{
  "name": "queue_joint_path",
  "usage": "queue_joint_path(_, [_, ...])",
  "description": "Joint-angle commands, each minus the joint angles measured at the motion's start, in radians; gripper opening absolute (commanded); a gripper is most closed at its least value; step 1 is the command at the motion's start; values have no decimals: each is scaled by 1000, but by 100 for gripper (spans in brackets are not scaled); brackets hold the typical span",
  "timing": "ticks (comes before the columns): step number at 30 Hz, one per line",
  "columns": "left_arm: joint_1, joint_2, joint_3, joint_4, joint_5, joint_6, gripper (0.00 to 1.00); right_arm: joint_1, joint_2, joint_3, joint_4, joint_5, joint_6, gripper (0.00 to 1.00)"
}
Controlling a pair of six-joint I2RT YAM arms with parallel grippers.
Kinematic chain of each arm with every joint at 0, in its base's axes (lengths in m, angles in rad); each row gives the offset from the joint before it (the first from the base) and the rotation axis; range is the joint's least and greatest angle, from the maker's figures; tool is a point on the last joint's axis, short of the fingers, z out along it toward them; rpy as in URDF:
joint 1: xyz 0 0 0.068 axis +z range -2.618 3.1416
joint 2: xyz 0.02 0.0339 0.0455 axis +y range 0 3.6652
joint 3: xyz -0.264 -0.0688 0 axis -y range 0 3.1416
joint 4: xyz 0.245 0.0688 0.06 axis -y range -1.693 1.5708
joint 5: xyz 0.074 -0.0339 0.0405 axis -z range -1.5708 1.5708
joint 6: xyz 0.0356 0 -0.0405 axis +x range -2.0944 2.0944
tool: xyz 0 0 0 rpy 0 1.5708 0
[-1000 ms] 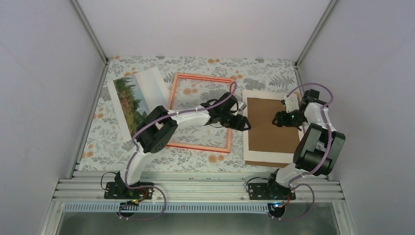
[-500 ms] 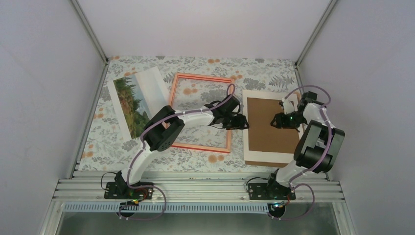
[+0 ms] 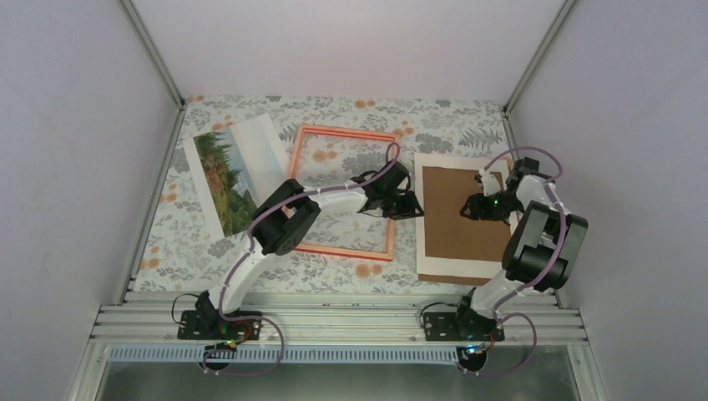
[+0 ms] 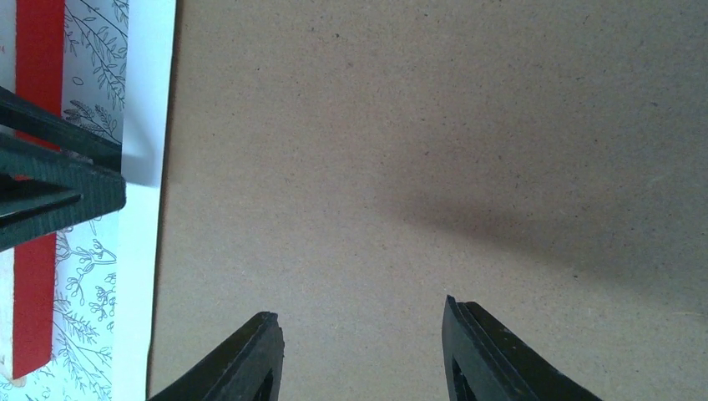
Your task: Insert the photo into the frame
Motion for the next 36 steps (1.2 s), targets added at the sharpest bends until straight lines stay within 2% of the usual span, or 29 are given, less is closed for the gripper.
queue_joint_path(1, [7,76,9,-87,-33,-6,26,-2,3,-5,10,-20,-22,49])
queue_joint_path(5, [8,81,8,-87,-34,-1,16,-2,-4,-9,7,-13,-32,49])
queue_joint_path(8, [13,73,11,-90,-37,16,3,-2,-6,-16,8,-14,-37,49])
queue_joint_path(9, [14,66,15,-94,-41,23,3,-2,-6,-18,10,-17,-36,49])
queue_joint_path(24, [52,-161,27,-77,-111,129,2,-2,-41,59,-11,-109,-8,50])
queue_joint_path(29, [85,-226,-31,-110,-106,178,2,-2,-69,104,-31,-168,-1,52])
queue_joint_path(36, [173,-345,-168,-181,-42,339,2,-2,-119,144,-66,-302,2,62])
